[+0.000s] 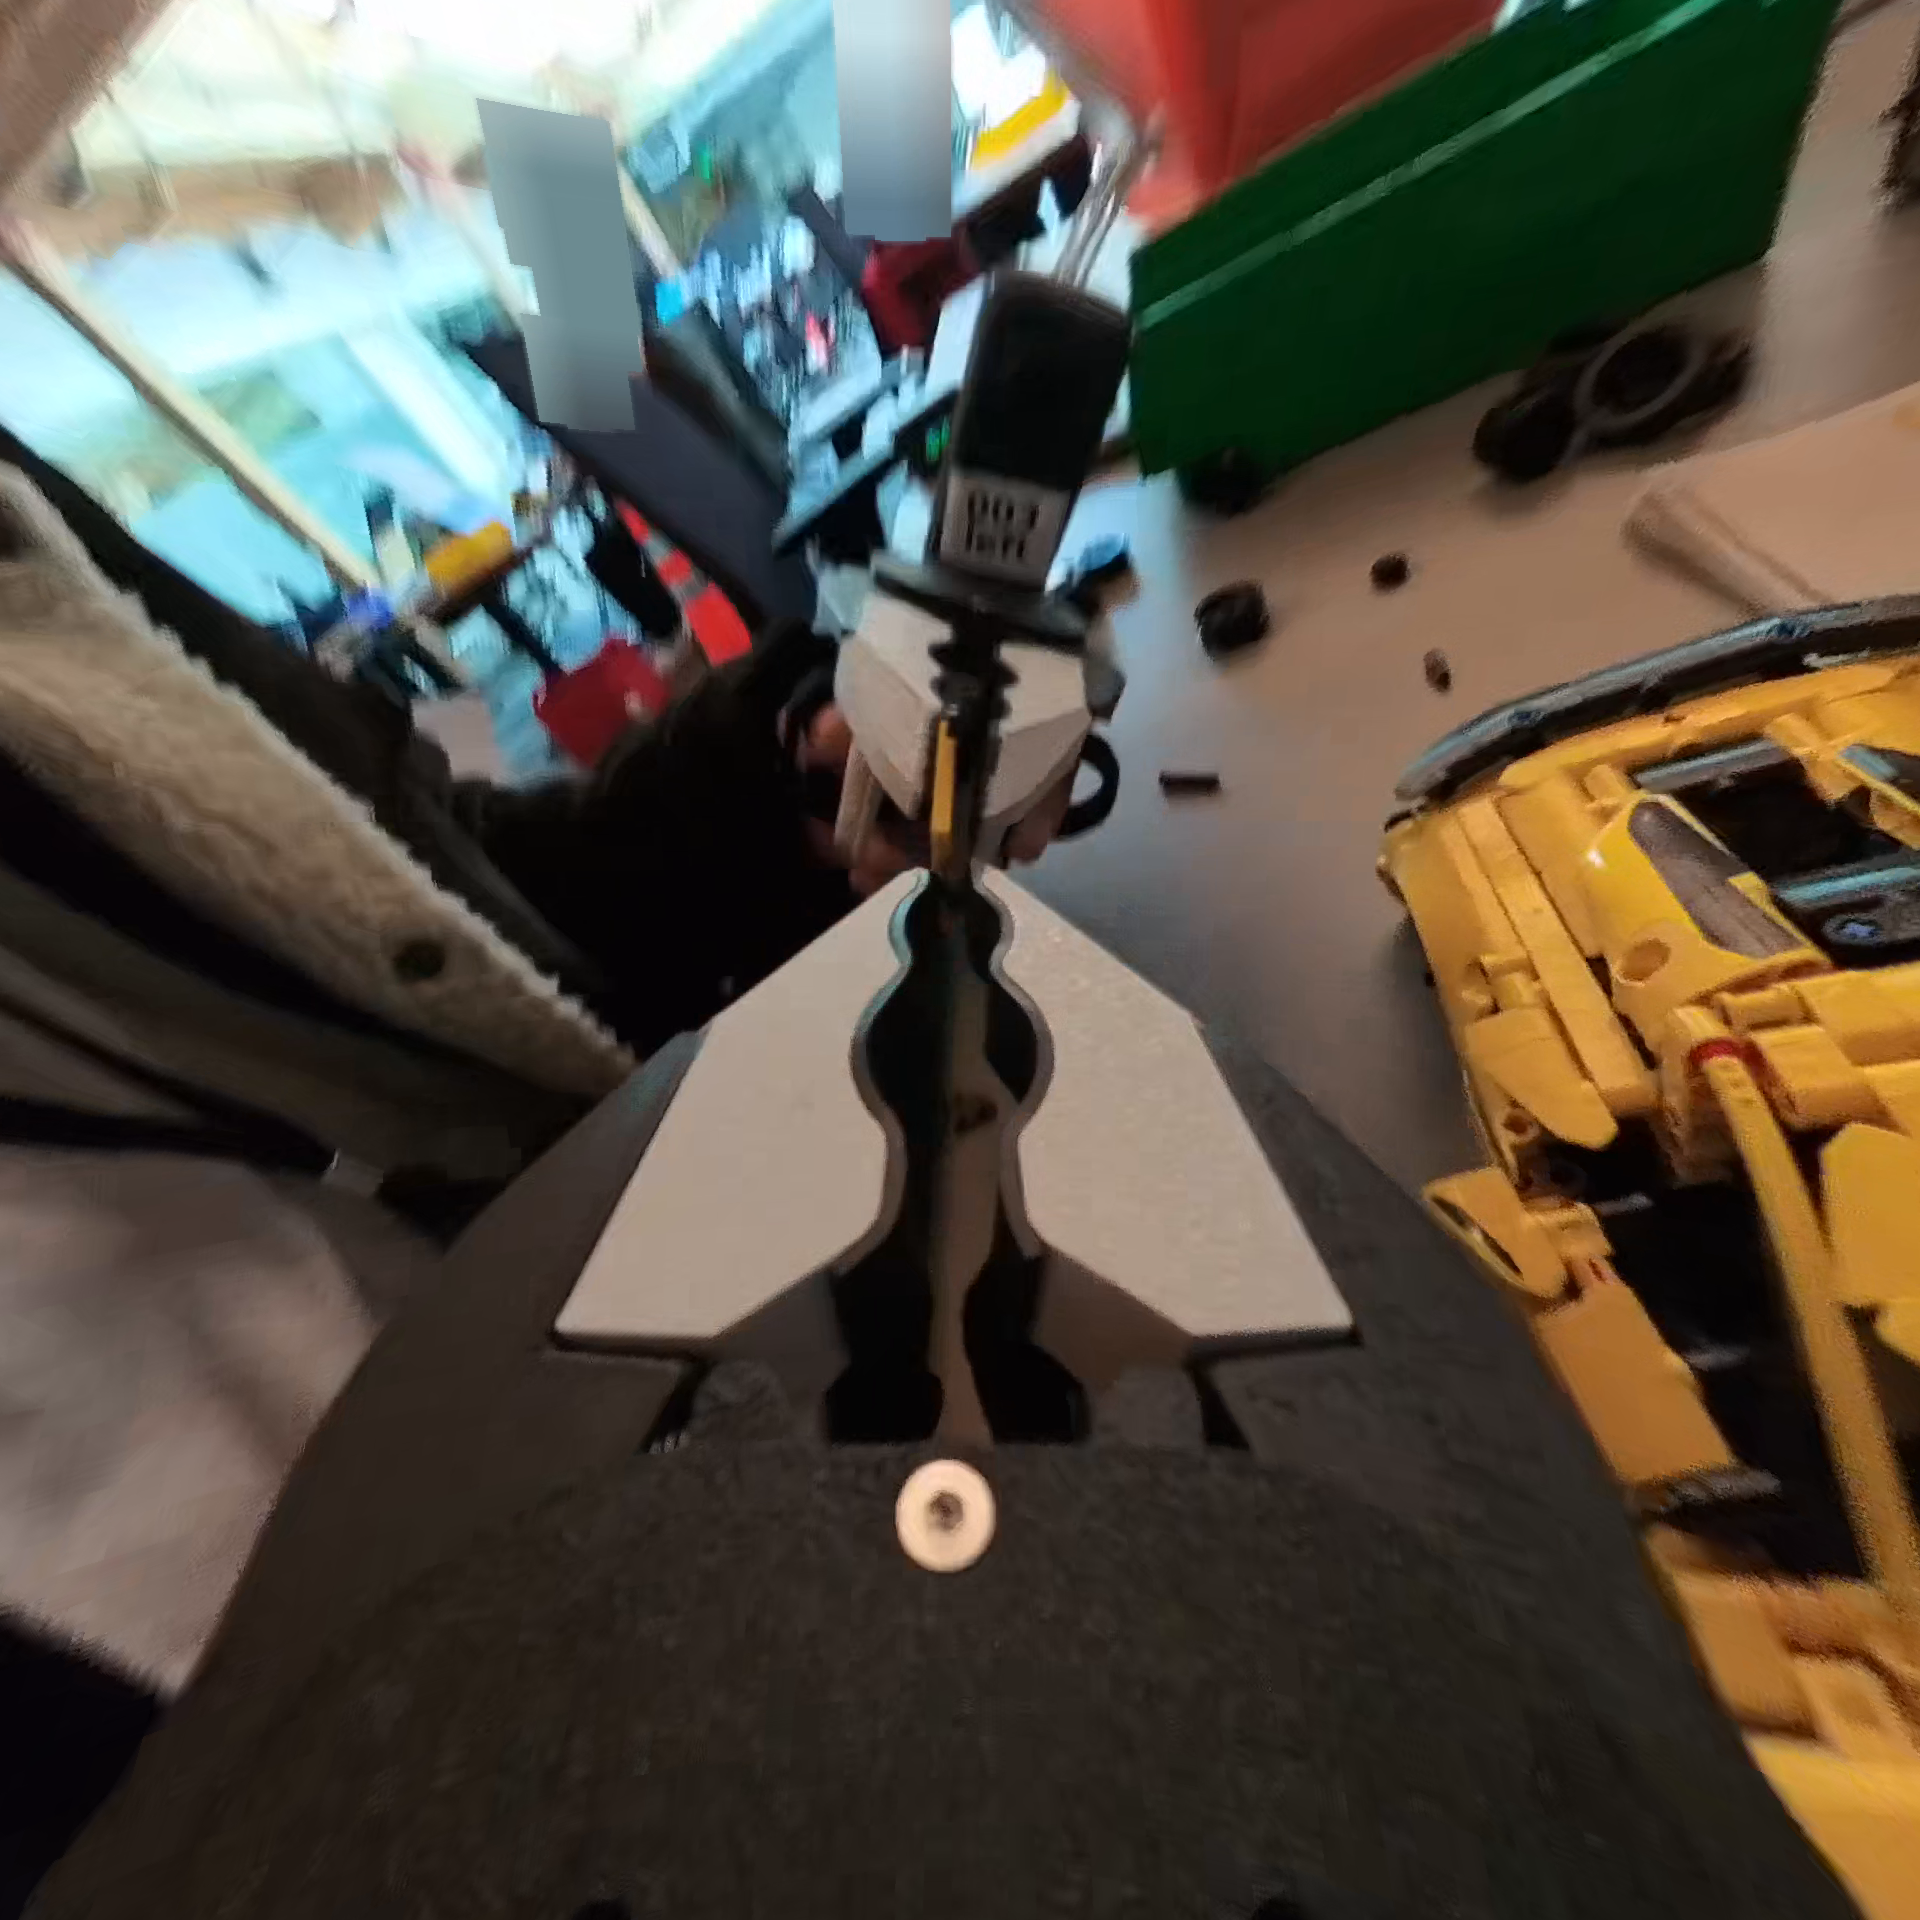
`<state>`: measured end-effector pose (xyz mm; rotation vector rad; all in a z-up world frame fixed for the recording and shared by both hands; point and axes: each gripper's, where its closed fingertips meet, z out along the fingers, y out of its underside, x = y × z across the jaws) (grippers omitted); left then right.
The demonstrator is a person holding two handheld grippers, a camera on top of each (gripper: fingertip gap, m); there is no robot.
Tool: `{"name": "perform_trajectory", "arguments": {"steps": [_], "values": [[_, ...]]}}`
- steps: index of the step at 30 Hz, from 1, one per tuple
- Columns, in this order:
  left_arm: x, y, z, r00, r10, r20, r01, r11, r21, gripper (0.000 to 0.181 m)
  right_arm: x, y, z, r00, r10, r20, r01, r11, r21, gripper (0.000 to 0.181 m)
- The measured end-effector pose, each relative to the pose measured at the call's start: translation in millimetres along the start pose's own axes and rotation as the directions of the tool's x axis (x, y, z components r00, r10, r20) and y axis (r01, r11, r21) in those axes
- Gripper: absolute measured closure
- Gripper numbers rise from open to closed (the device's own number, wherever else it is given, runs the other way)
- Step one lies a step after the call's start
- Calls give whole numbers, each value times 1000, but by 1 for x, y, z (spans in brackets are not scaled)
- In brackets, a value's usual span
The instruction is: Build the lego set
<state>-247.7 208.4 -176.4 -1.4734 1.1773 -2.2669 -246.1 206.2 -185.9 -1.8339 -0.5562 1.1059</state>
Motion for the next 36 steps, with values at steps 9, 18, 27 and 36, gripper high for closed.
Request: {"name": "perform_trajectory", "arguments": {"steps": [9, 18, 27, 36], "values": [[-6, 23, 16, 988, 125, 90, -109, 980, -163, 152, -5, 25, -9, 996, -58, 63, 77, 931, -356, 177], [-7, 26, 16, 979, 172, 109, -149, 970, -190, 175, -2, 24, -8, 996, -41, 76, 67, 924, -376, 177], [-18, 12, -17, 939, 274, 205, -234, 951, -200, 176, 11, 36, -4, 978, -206, -18, 188, 924, -332, 148], [-8, 16, -42, 964, 248, 96, -223, 951, -213, 175, 3, 108, 48, 876, -462, 140, 463, 724, -511, 157]]}}
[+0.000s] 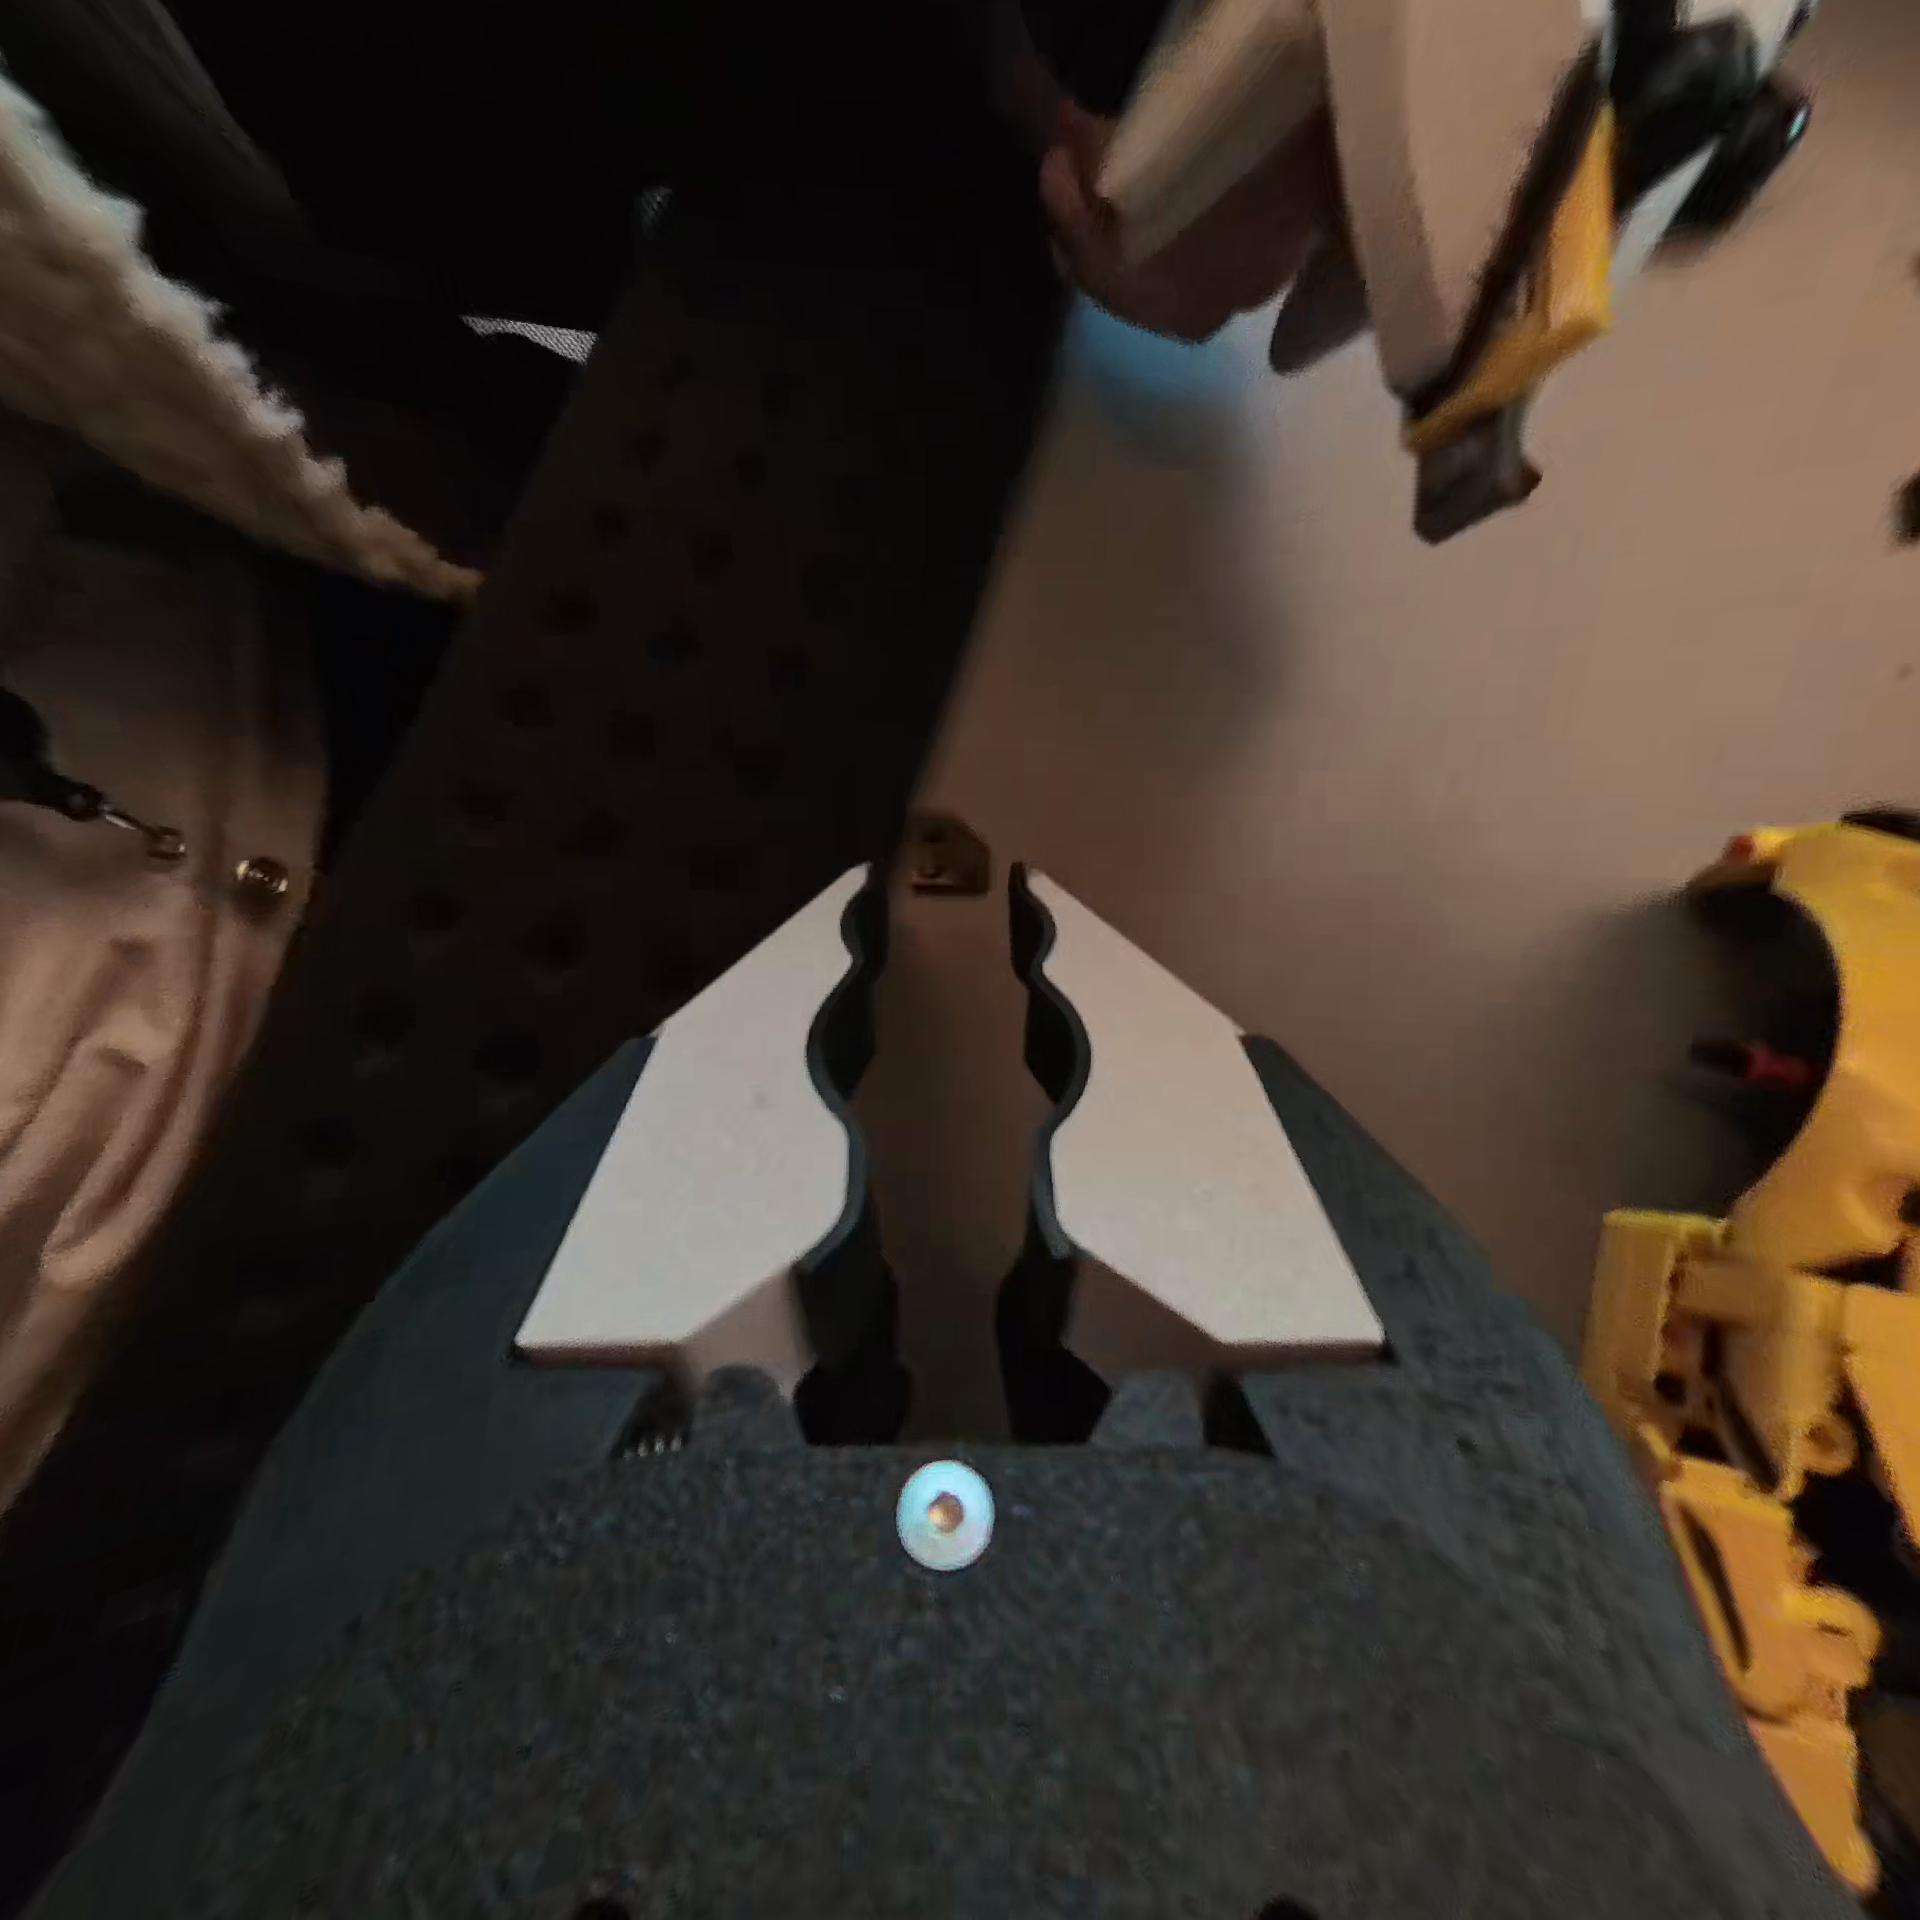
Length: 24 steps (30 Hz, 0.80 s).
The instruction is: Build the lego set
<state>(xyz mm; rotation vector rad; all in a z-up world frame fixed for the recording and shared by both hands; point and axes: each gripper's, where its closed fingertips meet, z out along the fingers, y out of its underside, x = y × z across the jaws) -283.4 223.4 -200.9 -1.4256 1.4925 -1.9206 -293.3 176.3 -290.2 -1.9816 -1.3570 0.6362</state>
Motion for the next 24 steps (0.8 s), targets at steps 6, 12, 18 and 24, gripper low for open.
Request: {"name": "perform_trajectory", "arguments": {"steps": [6, 12, 18, 24], "values": [[-2, -1, 0, 1000, -11, 1, 11, 1000, 10, 176, 4, -1, 9, 996, -74, 47, 75, 997, -14, 158], [-3, -2, -1, 1000, -21, 1, 21, 1000, 19, 176, 7, -4, 14, 993, -40, 108, 42, 999, -18, 161], [-3, 1, 1, 1000, -27, -5, 27, 1000, 6, 176, -3, 0, 17, 986, -109, 126, 115, 992, -42, 170], [-3, 1, 1, 999, -33, -6, 33, 999, 6, 176, -7, 6, 10, 966, 89, 243, -68, 993, -93, 170]]}}
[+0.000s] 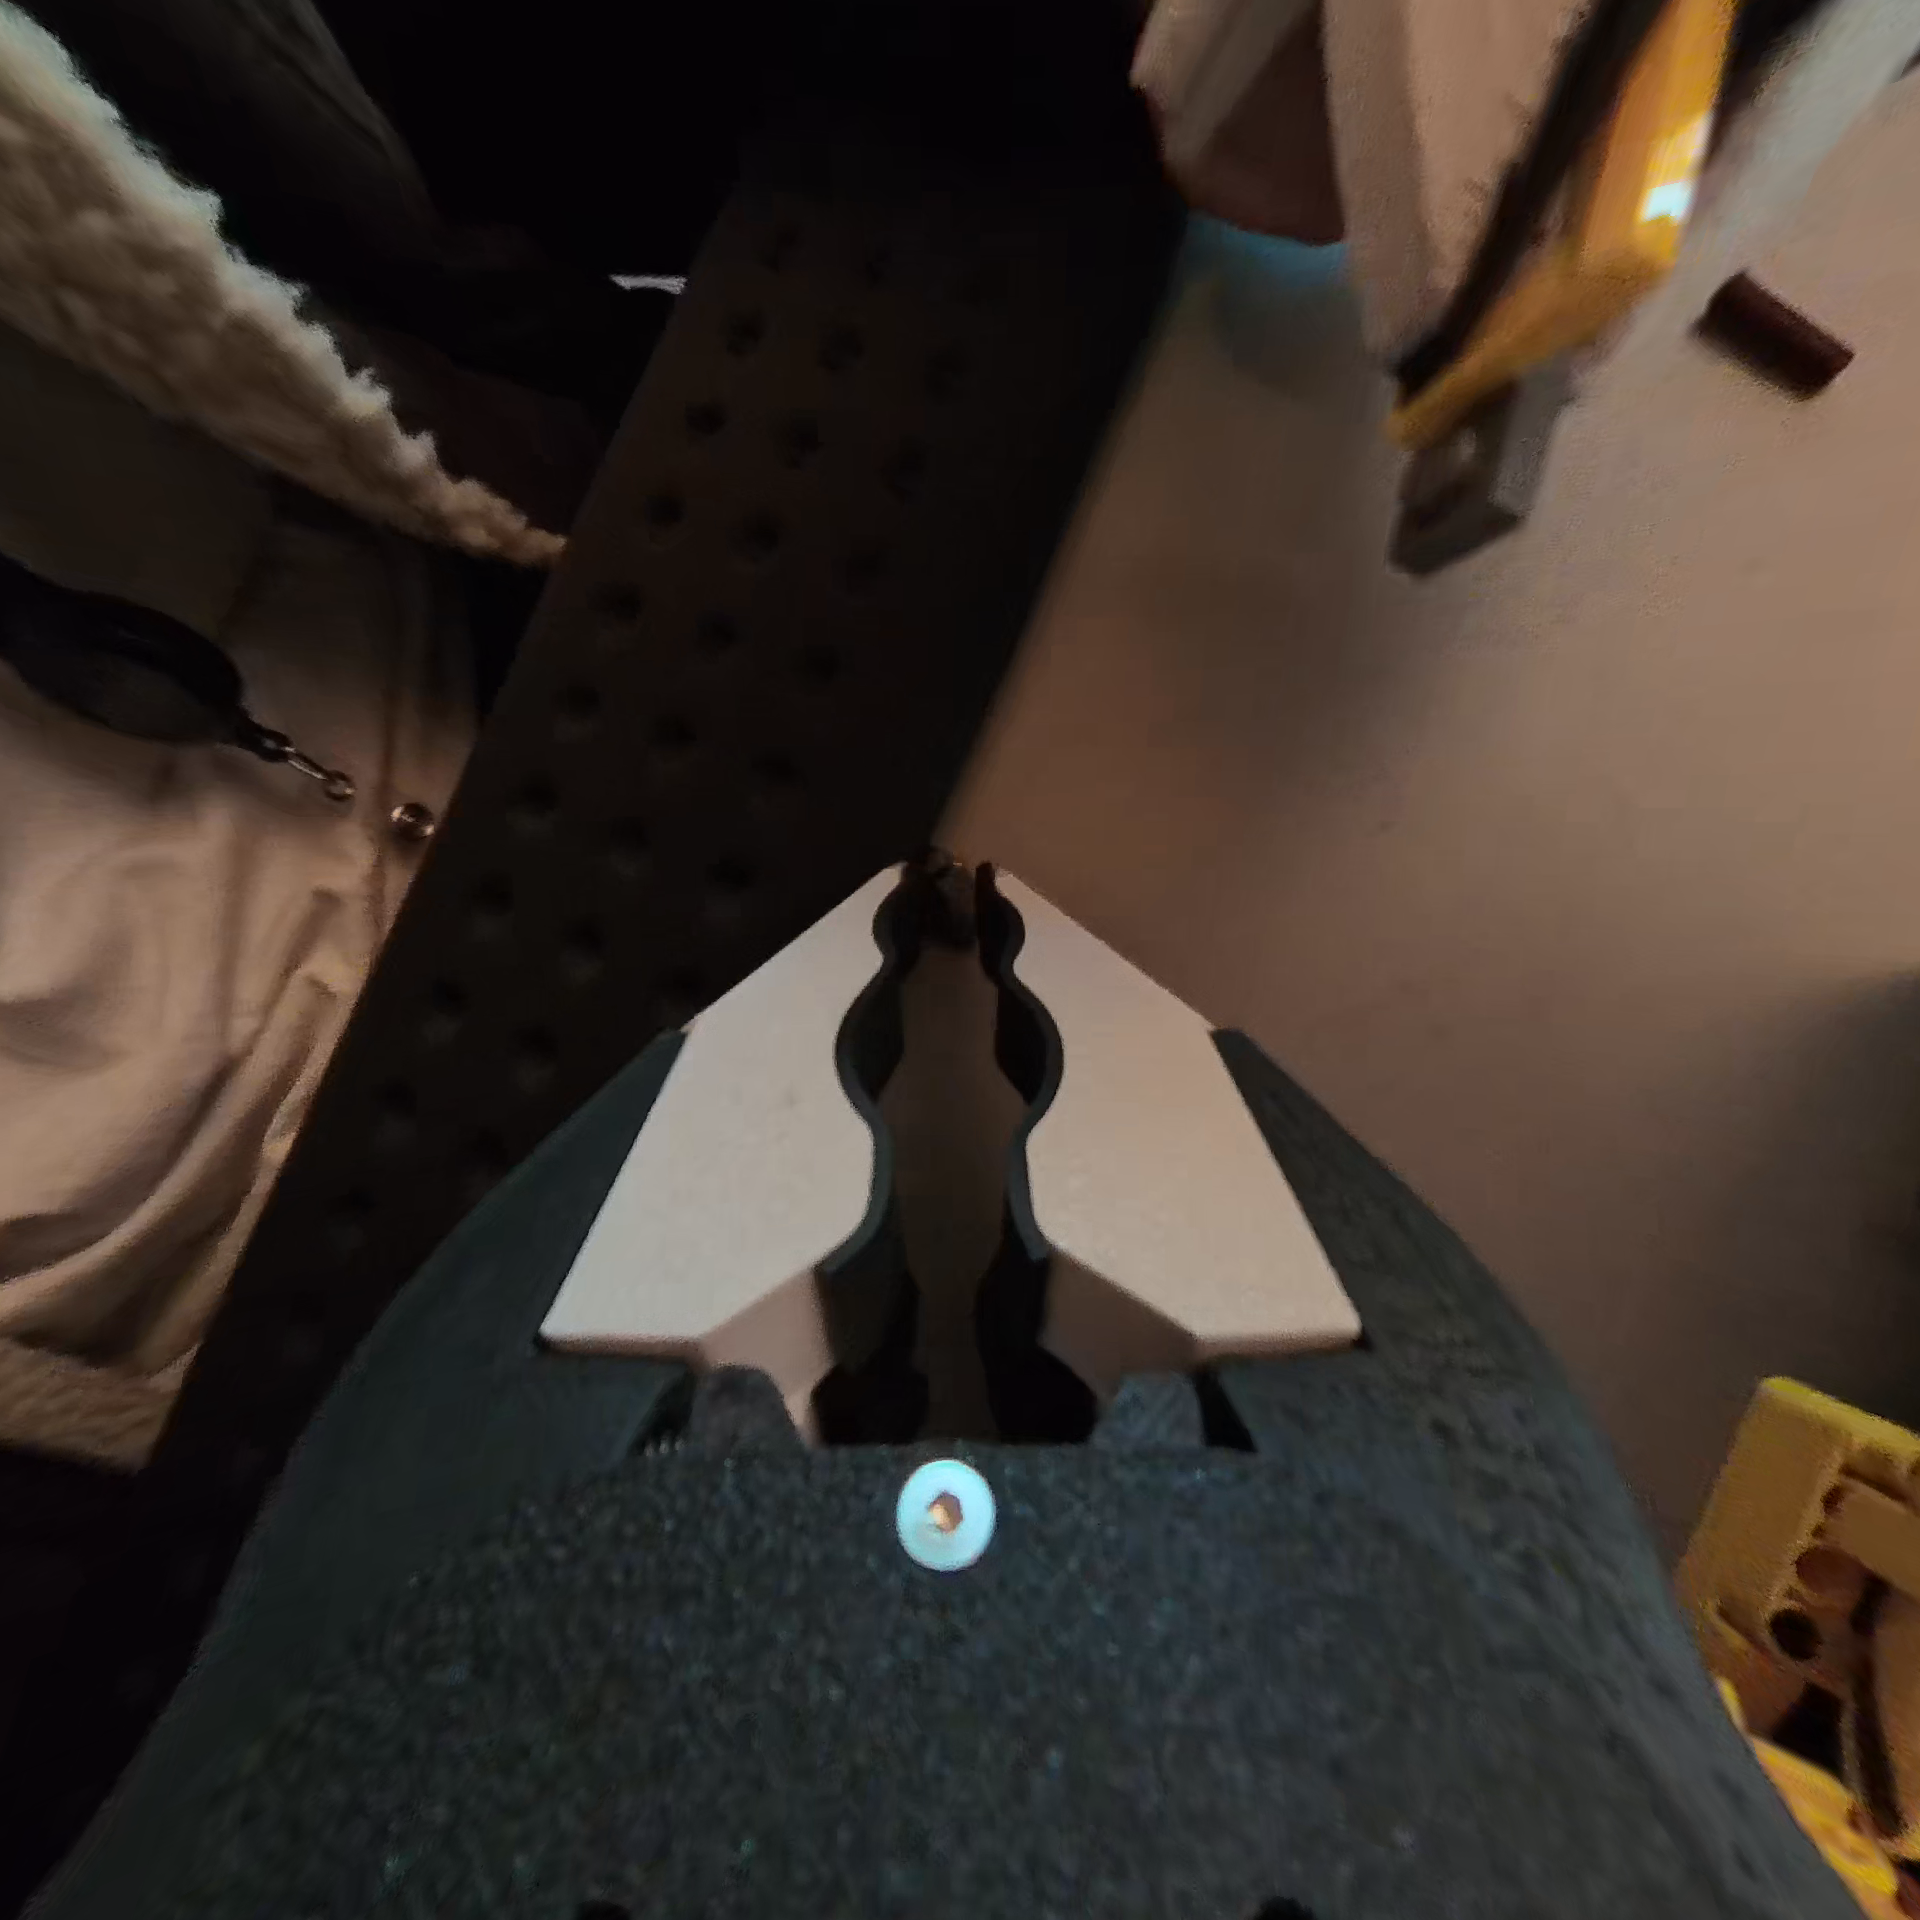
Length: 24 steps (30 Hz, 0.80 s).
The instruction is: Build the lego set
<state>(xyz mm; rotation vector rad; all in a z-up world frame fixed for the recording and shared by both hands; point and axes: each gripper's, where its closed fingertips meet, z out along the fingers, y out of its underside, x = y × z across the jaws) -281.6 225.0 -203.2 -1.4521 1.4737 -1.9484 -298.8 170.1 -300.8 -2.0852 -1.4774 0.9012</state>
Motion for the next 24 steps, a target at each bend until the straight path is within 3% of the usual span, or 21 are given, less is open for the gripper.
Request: {"name": "perform_trajectory", "arguments": {"steps": [8, 11, 16, 20, 24], "values": [[-1, 0, 0, 1000, -3, 2, 3, 1000, 0, 176, -15, 21, -23, 997, 26, 67, -23, 999, -44, 170], [-1, 0, 0, 1000, -3, 1, 3, 1000, 1, 176, -46, 4, -41, 961, 69, 268, -87, 994, 58, 174], [-1, 0, 1, 1000, -4, 4, 4, 1000, -2, 176, -18, 34, -44, 997, 72, 29, -69, 993, -93, 164], [-2, 1, 1, 1000, -3, 6, 4, 1000, -5, 176, -20, 31, -45, 997, 47, -53, -52, 994, -95, 161], [-1, 2, 2, 1000, -3, 6, 3, 1000, -11, 175, -20, 40, -41, 985, -105, -136, 77, 977, -198, 163]]}}
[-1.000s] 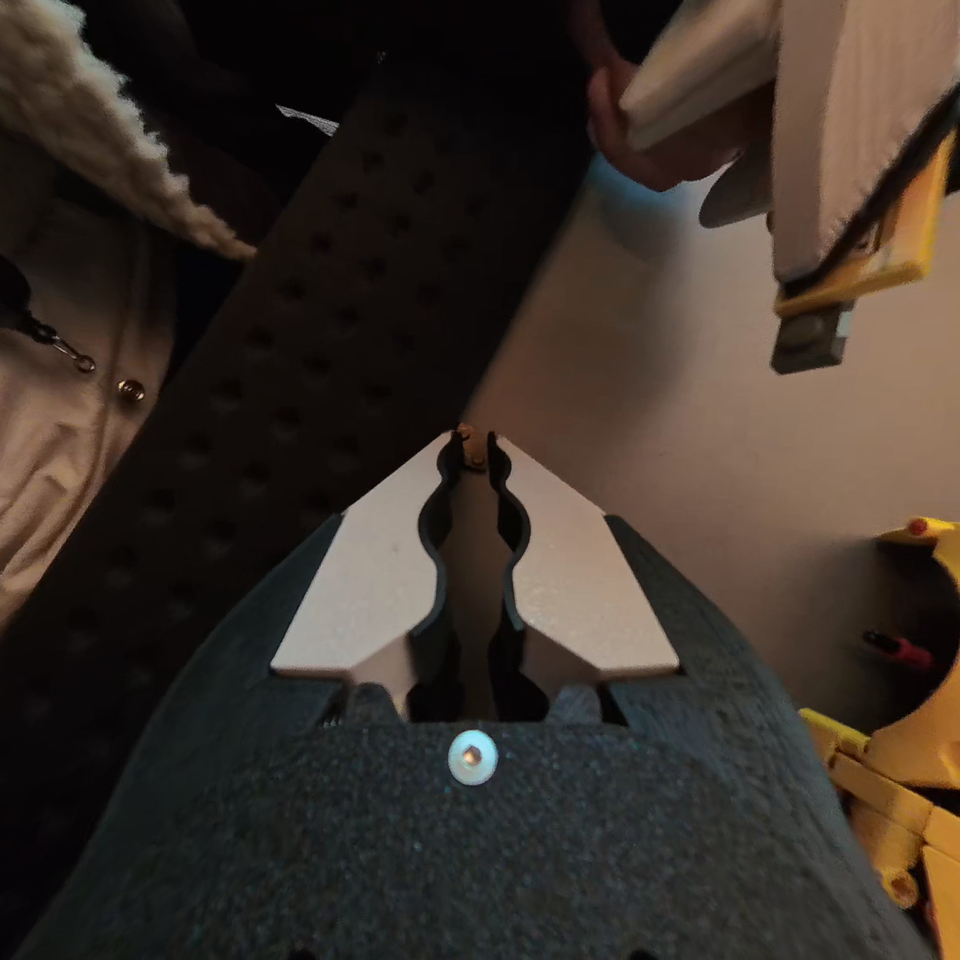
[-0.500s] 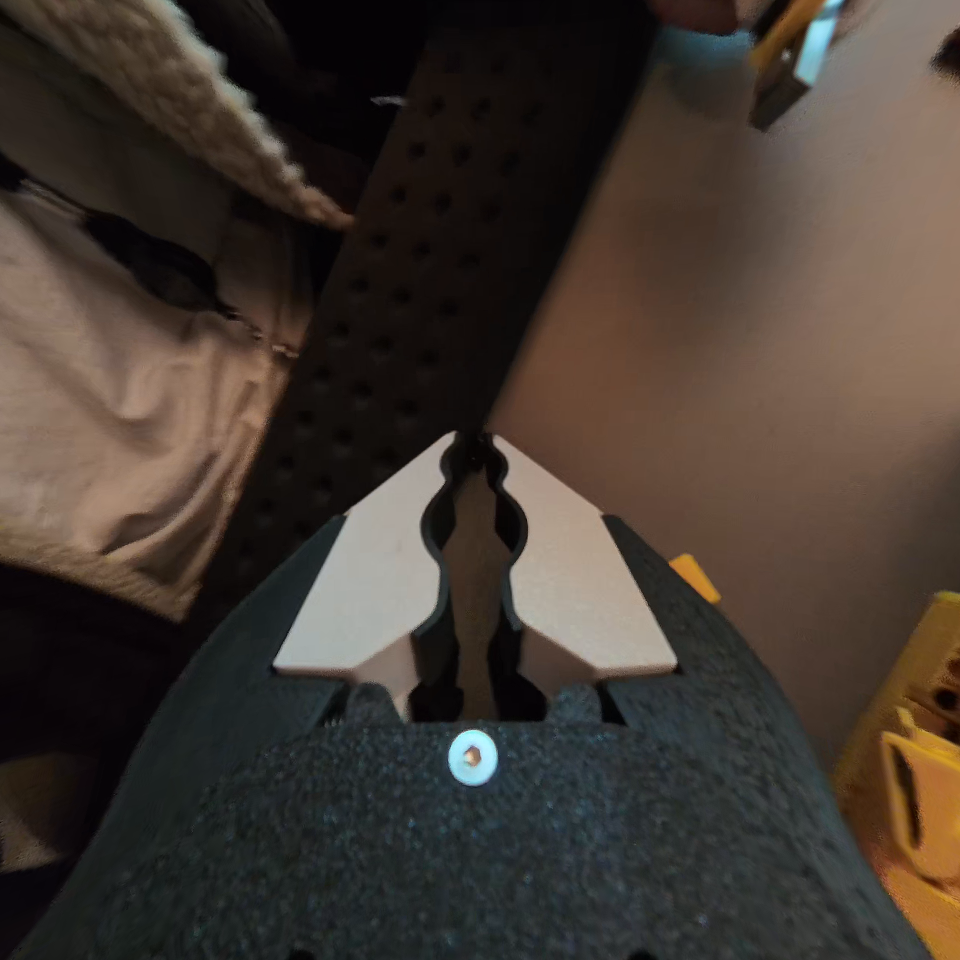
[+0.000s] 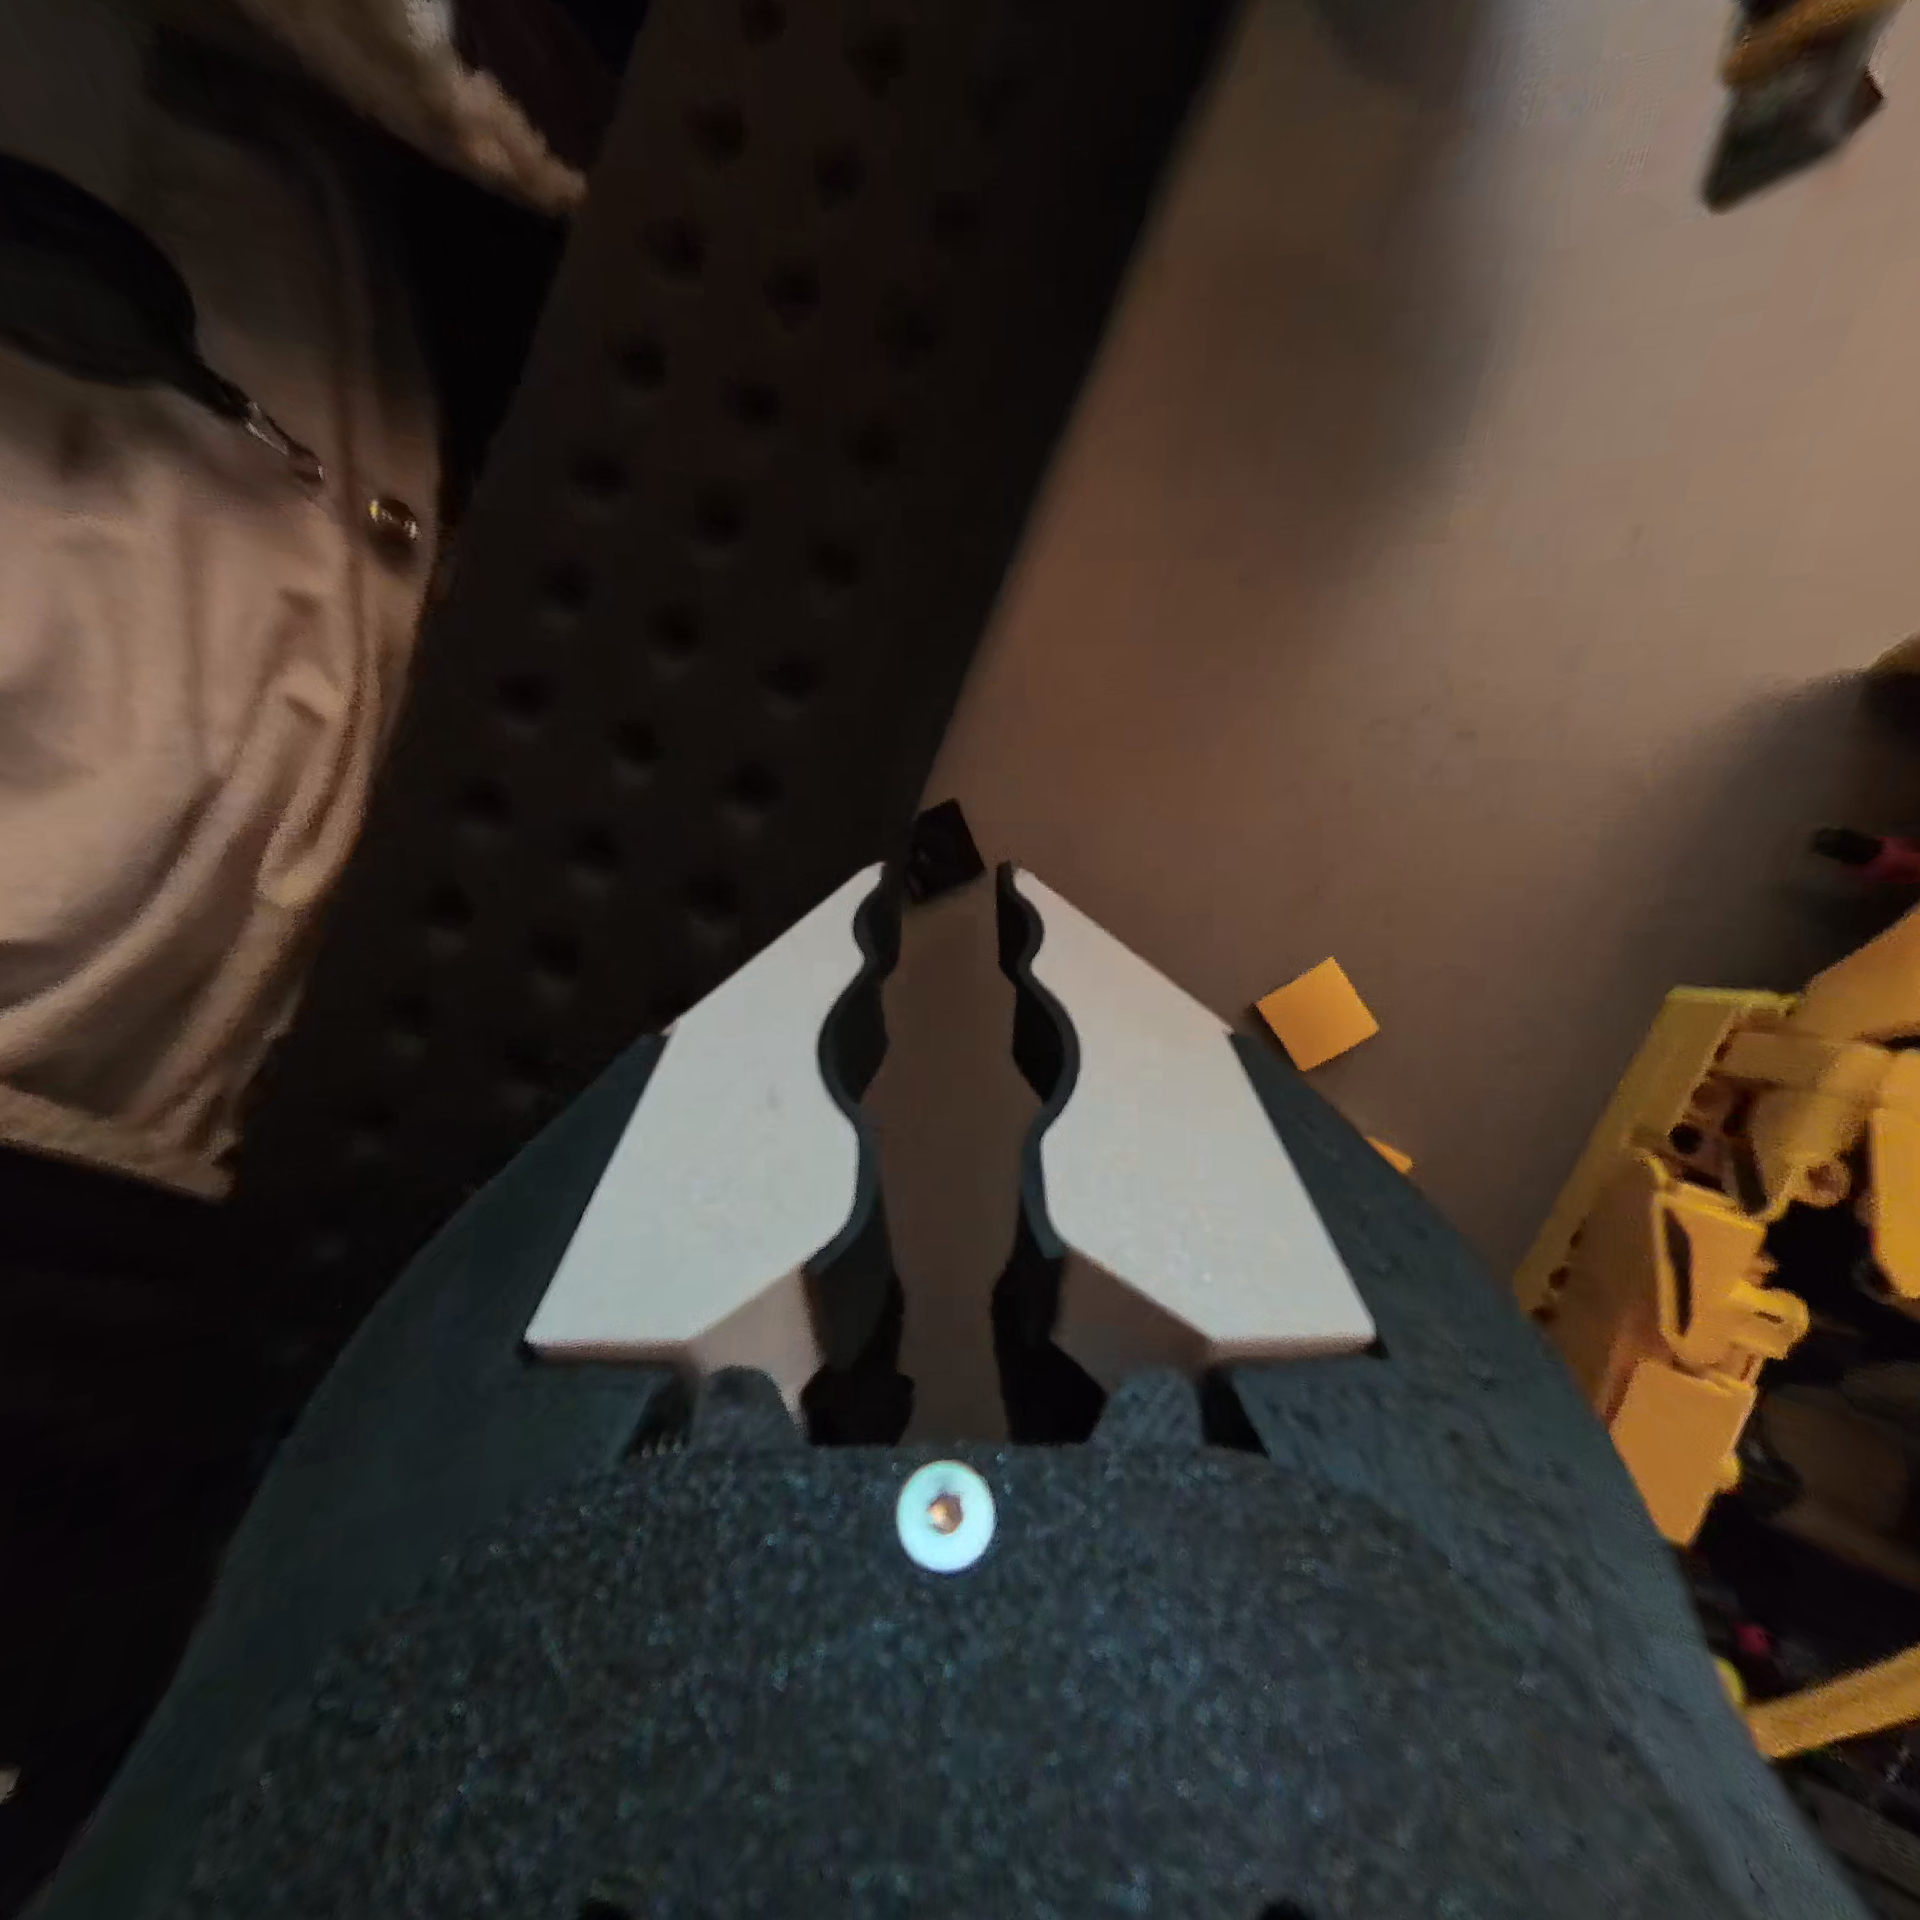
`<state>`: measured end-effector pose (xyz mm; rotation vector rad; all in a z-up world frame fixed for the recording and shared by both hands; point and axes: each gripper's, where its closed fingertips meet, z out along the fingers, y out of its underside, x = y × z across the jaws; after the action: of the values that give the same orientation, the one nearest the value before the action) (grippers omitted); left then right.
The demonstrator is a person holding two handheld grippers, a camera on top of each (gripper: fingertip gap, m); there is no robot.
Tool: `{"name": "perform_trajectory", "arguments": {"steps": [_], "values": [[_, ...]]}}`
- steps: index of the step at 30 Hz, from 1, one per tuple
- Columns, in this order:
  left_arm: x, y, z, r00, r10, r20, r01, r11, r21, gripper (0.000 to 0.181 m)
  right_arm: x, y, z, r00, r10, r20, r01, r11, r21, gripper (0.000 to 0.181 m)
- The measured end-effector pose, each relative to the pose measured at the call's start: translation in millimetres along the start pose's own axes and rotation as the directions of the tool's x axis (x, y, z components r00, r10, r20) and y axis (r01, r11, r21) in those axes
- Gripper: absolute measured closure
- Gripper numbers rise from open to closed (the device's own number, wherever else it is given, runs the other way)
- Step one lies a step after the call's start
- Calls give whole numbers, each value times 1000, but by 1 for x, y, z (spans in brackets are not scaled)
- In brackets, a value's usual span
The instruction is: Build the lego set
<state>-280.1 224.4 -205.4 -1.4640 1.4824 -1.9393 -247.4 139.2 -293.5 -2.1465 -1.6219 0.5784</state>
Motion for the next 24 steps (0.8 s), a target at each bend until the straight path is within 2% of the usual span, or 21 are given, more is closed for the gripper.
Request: {"name": "perform_trajectory", "arguments": {"steps": [4, 10, 19, 24], "values": [[0, 0, 0, 1000, 1, 1, -1, 1000, -1, 175, -2, -1, 6, 995, -90, -36, 90, 996, 7, 172], [0, 1, 1, 1000, 1, 2, -1, 1000, -5, 175, 2, -1, 8, 998, -59, 31, 58, 998, 28, 173], [0, 1, 1, 1000, 0, -2, 0, 1000, -6, 176, 13, 5, -1, 997, -63, -42, 63, 998, 7, 160], [0, 1, 1, 1000, -1, -5, 1, 1000, -7, 176, 17, 1, -3, 985, -100, -143, 102, 995, 6, 156]]}}
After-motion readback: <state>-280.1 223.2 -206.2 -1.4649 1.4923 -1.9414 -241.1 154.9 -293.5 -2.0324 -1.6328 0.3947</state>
